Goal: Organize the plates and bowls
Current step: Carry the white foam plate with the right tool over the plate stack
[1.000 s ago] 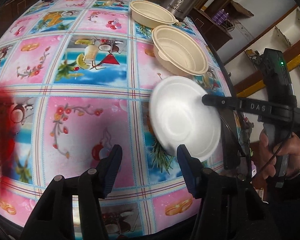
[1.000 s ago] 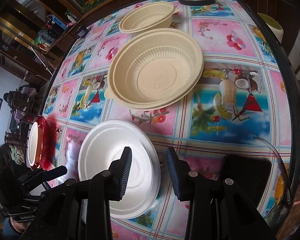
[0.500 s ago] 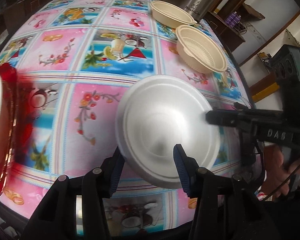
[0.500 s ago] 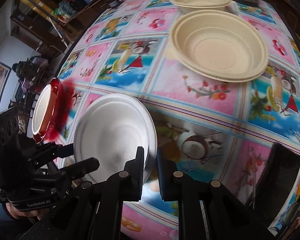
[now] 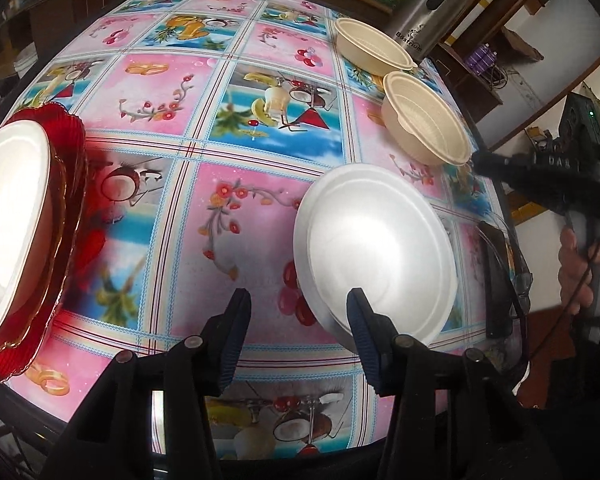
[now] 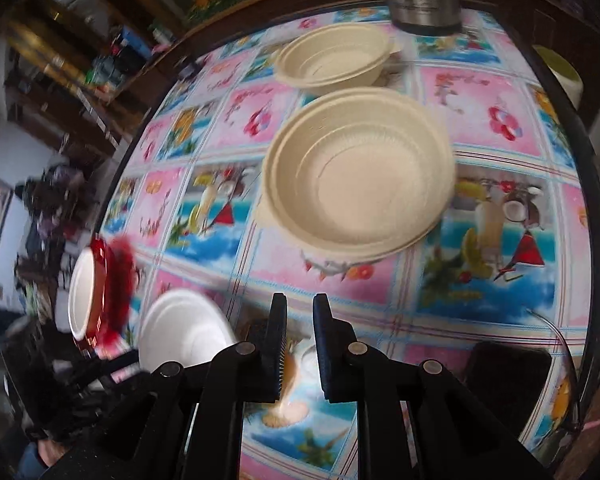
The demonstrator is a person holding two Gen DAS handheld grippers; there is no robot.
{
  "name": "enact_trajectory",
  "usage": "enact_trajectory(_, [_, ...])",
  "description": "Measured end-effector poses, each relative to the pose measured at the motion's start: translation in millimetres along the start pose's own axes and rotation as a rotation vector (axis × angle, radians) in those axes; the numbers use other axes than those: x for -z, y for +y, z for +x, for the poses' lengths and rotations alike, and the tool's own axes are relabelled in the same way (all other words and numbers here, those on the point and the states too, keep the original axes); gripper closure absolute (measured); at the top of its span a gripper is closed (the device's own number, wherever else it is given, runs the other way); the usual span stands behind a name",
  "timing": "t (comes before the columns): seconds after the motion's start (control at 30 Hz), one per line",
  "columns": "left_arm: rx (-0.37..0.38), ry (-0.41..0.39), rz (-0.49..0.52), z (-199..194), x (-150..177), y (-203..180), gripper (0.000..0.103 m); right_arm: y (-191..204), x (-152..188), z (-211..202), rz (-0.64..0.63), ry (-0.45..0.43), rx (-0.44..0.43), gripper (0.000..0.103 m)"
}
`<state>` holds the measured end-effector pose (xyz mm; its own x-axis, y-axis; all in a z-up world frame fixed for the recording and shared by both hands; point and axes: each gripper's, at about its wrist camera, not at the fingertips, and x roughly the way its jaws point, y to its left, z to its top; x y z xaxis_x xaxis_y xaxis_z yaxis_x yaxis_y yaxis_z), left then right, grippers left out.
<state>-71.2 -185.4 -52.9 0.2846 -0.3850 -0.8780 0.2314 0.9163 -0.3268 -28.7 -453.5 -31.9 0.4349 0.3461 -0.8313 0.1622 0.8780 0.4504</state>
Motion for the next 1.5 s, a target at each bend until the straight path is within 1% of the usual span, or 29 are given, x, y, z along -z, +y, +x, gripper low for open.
enact_trajectory(0.07, [0.000, 0.002, 0.006, 1, 0, -2, 0.054, -13, -10, -4, 0.049, -0.038, 0.026, 0.082])
enact_trajectory(0.1, [-0.001, 0.003, 0.007, 2, -1, -3, 0.054, -19, -14, -5, 0.071, -0.047, 0.051, 0.070])
enact_trajectory(0.13, [-0.001, 0.007, 0.009, 3, -1, -3, 0.054, -24, -16, -5, 0.090, -0.044, 0.047, 0.062])
enact_trajectory(0.2, [-0.001, 0.013, 0.007, 5, -1, -4, 0.054, -23, -15, -3, 0.092, -0.016, -0.021, 0.062])
enact_trajectory(0.27, [-0.001, 0.020, 0.000, 7, -2, -3, 0.054, -9, -8, 2, 0.046, 0.018, -0.074, 0.060])
enact_trajectory(0.3, [-0.001, 0.020, -0.001, 8, -2, -3, 0.054, 0, -1, 6, 0.021, 0.041, -0.097, 0.055])
enact_trajectory(0.33, [-0.002, 0.021, -0.003, 8, -2, -3, 0.054, 7, 5, 12, -0.001, 0.071, -0.114, 0.052])
enact_trajectory(0.47, [-0.004, 0.027, 0.012, 11, -3, -6, 0.054, 31, 30, 28, -0.062, 0.147, -0.164, 0.052])
enact_trajectory(0.53, [-0.003, 0.033, 0.025, 13, -3, -8, 0.054, 38, 39, 34, -0.087, 0.175, -0.168, 0.052])
enact_trajectory(0.57, [-0.004, 0.038, 0.033, 15, -3, -10, 0.056, 41, 43, 38, -0.097, 0.188, -0.165, 0.052])
enact_trajectory(0.6, [-0.003, 0.041, 0.038, 16, -3, -11, 0.059, 44, 48, 42, -0.108, 0.203, -0.154, 0.058])
enact_trajectory(0.63, [0.002, 0.047, 0.047, 17, -3, -13, 0.060, 46, 53, 47, -0.123, 0.223, -0.138, 0.079])
enact_trajectory(0.67, [0.006, 0.046, 0.053, 17, -3, -15, 0.060, 47, 57, 49, -0.132, 0.236, -0.126, 0.088])
enact_trajectory(0.7, [0.008, 0.045, 0.059, 16, -3, -16, 0.060, 49, 60, 50, -0.135, 0.239, -0.118, 0.091])
enact_trajectory(0.73, [0.010, 0.042, 0.069, 16, -3, -18, 0.060, 51, 62, 51, -0.136, 0.239, -0.116, 0.091])
enact_trajectory(0.8, [-0.007, 0.035, 0.086, 14, -2, -20, 0.060, 56, 64, 53, -0.147, 0.241, -0.120, 0.092])
enact_trajectory(0.83, [-0.019, 0.029, 0.092, 13, -2, -20, 0.060, 59, 65, 53, -0.155, 0.234, -0.109, 0.092])
enact_trajectory(1.1, [-0.041, -0.032, 0.077, -12, -6, -8, 0.060, 86, 58, 49, -0.230, 0.211, -0.084, 0.092])
enact_trajectory(1.27, [-0.058, -0.074, 0.034, -34, -7, 13, 0.060, 113, 51, 49, -0.270, 0.198, -0.098, 0.092])
enact_trajectory(1.5, [-0.088, -0.129, -0.027, -69, -4, 50, 0.060, 167, 48, 53, -0.343, 0.189, -0.136, 0.092])
